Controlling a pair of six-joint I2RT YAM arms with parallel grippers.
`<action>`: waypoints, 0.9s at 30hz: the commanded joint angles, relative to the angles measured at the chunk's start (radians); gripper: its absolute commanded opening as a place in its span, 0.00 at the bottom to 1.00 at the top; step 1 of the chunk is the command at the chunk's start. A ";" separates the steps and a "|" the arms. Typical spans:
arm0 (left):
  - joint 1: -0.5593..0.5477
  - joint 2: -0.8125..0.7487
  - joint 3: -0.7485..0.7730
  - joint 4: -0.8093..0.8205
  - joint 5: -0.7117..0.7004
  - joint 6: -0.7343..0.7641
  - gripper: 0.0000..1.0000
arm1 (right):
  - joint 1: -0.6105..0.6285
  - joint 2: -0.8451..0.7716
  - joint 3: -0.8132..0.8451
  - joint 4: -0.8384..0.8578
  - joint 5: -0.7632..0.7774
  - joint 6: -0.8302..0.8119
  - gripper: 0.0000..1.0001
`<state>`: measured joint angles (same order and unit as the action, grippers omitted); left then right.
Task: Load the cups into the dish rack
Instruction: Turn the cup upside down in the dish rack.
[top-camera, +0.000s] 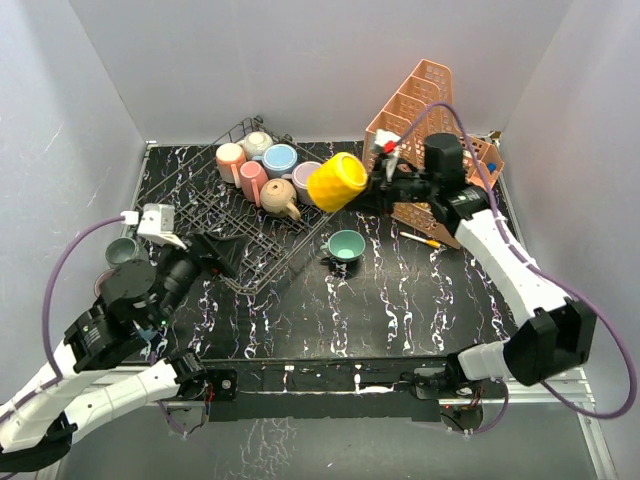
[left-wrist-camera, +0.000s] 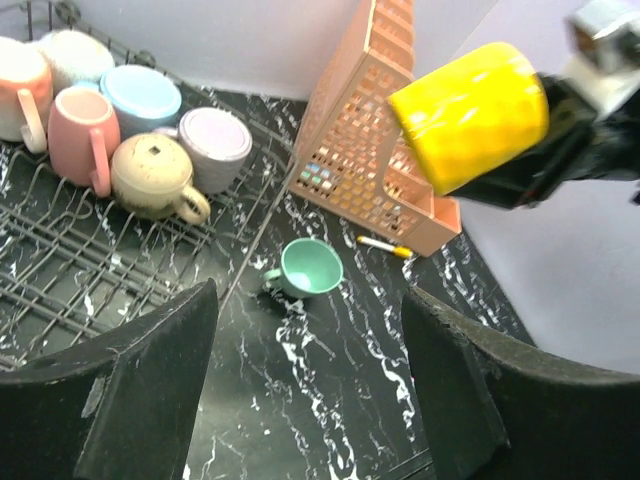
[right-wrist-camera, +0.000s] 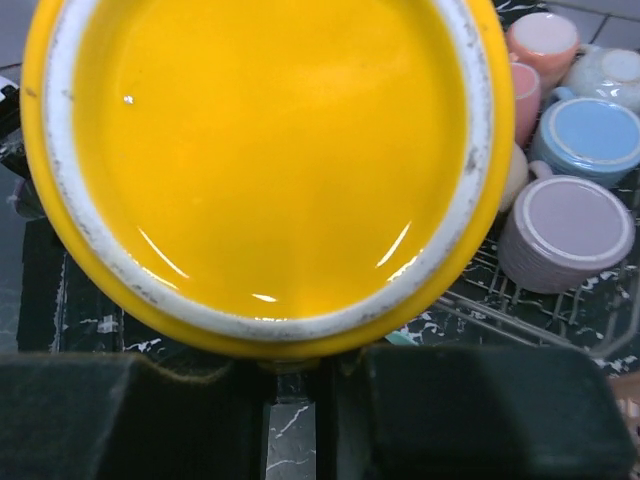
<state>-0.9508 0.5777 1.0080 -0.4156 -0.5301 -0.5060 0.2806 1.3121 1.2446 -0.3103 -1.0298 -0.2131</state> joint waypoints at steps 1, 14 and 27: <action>0.004 -0.052 0.020 0.067 0.028 0.082 0.72 | 0.139 0.086 0.170 -0.071 0.132 -0.117 0.08; 0.003 -0.044 0.124 -0.015 0.124 0.143 0.73 | 0.401 0.556 0.517 0.064 0.381 0.044 0.08; 0.004 -0.090 0.096 -0.032 0.109 0.074 0.73 | 0.531 0.950 0.871 0.196 0.620 0.163 0.08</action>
<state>-0.9508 0.5049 1.1011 -0.4381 -0.4183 -0.4122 0.7609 2.2547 1.9965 -0.3233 -0.4885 -0.0971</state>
